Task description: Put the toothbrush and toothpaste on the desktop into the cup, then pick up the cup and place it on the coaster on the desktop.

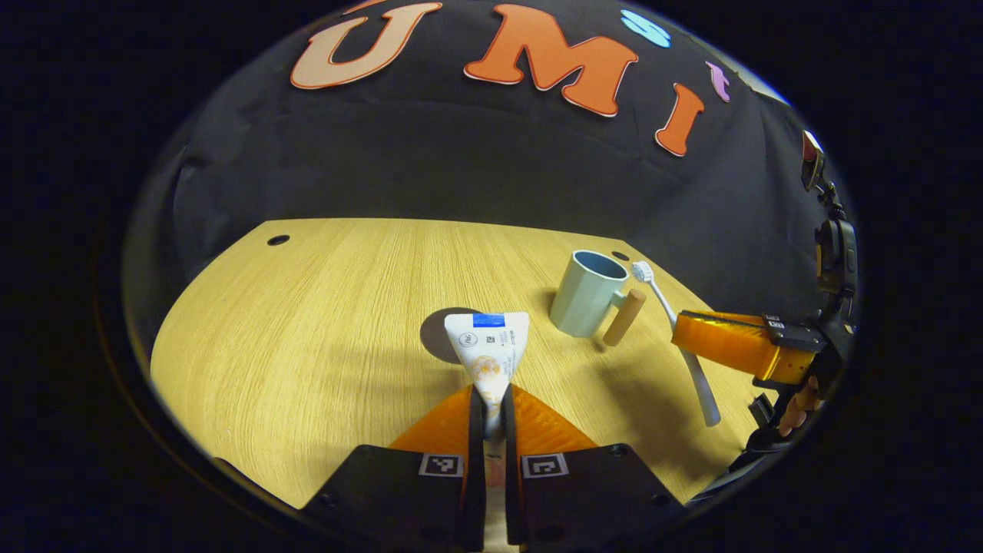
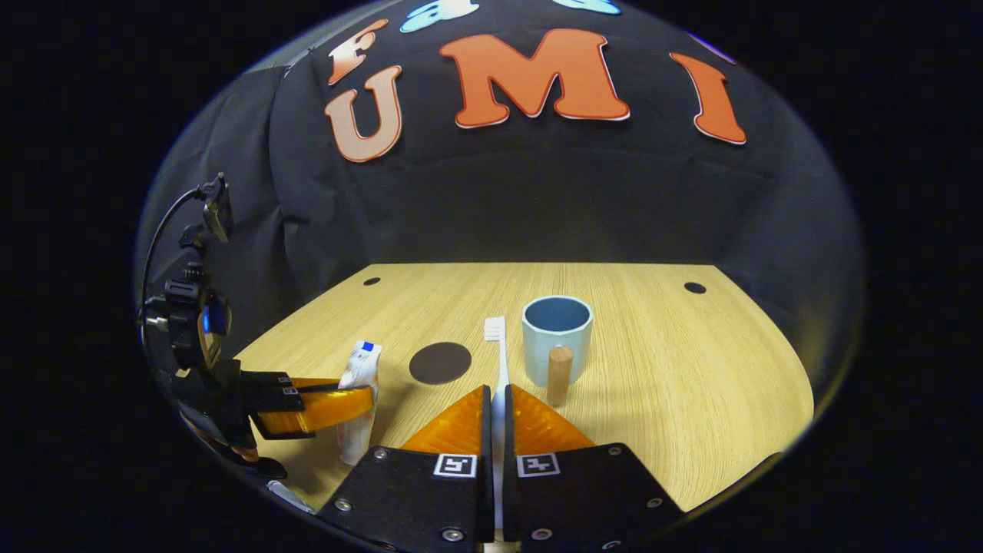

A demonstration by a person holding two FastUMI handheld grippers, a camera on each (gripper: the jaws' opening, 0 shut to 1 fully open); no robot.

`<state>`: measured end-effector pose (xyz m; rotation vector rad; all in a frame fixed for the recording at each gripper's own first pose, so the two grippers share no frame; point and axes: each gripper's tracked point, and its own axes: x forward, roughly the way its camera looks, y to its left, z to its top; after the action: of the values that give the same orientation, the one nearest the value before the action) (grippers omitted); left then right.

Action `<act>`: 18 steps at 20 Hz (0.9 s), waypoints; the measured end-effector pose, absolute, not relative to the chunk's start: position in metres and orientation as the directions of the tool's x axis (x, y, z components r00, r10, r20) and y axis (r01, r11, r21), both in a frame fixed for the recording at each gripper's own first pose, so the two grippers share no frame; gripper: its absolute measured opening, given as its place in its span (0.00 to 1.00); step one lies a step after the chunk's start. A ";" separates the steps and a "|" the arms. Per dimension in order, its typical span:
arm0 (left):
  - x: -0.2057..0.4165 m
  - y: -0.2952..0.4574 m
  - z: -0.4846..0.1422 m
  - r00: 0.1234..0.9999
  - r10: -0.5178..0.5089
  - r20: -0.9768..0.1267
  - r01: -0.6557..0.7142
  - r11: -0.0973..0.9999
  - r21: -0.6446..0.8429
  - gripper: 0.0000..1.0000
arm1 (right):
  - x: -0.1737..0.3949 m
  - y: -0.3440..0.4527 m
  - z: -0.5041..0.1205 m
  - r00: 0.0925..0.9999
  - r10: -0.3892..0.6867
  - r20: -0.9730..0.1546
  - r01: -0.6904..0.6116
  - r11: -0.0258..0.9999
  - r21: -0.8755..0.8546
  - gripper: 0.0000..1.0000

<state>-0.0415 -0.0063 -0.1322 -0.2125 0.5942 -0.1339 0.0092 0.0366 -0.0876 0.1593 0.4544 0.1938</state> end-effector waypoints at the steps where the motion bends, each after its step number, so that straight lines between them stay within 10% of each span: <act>1: -0.042 -0.005 -0.125 0.824 -0.193 -0.533 0.068 0.967 -0.244 0.14 | 0.012 0.036 -0.084 0.887 0.223 -0.405 -0.151 0.968 0.203 0.05; 18: -0.045 0.005 -0.076 0.894 -0.215 -0.393 0.112 0.957 -0.268 0.07 | 0.067 0.012 -0.021 0.978 0.177 -0.108 -0.152 0.967 0.204 0.05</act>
<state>-0.0447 0.0046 -0.0765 -0.2430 0.4329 -0.1709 0.0665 0.0122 -0.0206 0.1967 0.1255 0.1666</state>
